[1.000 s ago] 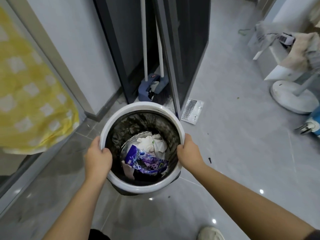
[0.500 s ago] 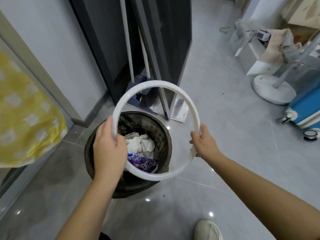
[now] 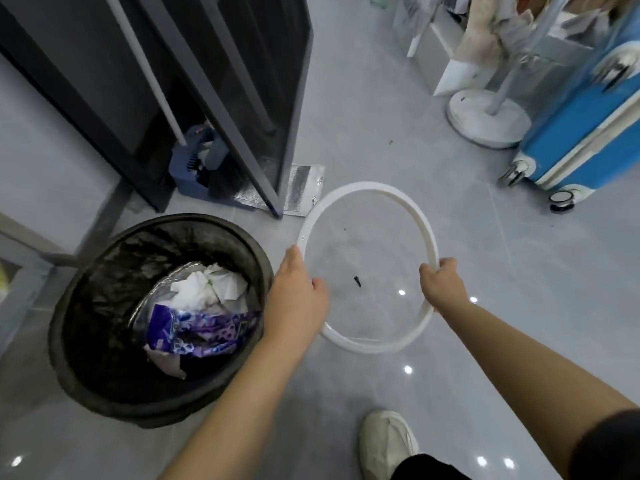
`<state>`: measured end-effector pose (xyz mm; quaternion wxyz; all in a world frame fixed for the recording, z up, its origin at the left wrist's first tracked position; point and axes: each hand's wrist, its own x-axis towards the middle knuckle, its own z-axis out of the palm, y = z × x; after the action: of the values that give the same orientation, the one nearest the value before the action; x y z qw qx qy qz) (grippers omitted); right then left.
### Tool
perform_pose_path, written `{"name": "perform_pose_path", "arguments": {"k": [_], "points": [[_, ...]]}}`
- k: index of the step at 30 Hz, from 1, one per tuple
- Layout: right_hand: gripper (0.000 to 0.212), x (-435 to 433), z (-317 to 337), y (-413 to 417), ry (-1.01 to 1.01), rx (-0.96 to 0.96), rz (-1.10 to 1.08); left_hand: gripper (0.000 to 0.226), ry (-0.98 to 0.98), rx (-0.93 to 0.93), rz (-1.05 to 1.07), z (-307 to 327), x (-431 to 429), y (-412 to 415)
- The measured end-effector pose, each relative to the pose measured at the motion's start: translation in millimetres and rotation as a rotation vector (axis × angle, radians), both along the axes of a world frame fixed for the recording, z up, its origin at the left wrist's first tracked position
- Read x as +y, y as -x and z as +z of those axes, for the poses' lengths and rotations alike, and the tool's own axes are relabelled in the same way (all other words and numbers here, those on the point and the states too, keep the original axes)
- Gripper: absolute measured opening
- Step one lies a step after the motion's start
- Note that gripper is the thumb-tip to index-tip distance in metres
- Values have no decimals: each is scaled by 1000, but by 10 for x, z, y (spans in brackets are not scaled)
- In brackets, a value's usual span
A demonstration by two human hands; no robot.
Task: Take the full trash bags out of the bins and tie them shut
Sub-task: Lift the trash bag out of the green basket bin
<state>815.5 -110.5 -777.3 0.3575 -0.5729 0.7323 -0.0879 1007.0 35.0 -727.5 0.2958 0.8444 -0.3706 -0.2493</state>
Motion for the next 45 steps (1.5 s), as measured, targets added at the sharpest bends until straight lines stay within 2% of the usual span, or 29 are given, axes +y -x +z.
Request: {"name": "perform_pose_path", "arguments": {"k": [4,7,11,15,17,22,26,29,34,41,45], "points": [[40,-66,-310,155,-4,86,-7,59,-132,200,59,-370,-151,149],[44,-97,-523,202,-20,134,41,54,-197,321,140,-659,-207,228],[41,-79,-757,190,-68,100,52,55,-245,426,255,-1021,-245,294],[60,-3,-957,206,-112,50,50,52,-347,512,352,-1401,-202,281],[60,-31,-1062,235,-129,32,50,45,-373,552,380,-1586,-161,276],[34,-195,-1218,324,-124,-10,76,42,-330,571,417,-1899,-179,346],[50,-298,-1329,397,-105,-45,53,24,-242,604,436,-1949,-244,383],[52,-319,-1408,439,-139,-100,0,36,-145,633,469,-1996,-303,361],[52,-315,-1473,457,-188,-167,-41,35,-29,669,486,-2012,-368,366],[52,-271,-1179,212,-126,-167,71,31,-122,672,474,-1886,-171,449],[47,-152,-890,-261,-151,-291,183,51,-93,731,546,-1708,22,457]]}}
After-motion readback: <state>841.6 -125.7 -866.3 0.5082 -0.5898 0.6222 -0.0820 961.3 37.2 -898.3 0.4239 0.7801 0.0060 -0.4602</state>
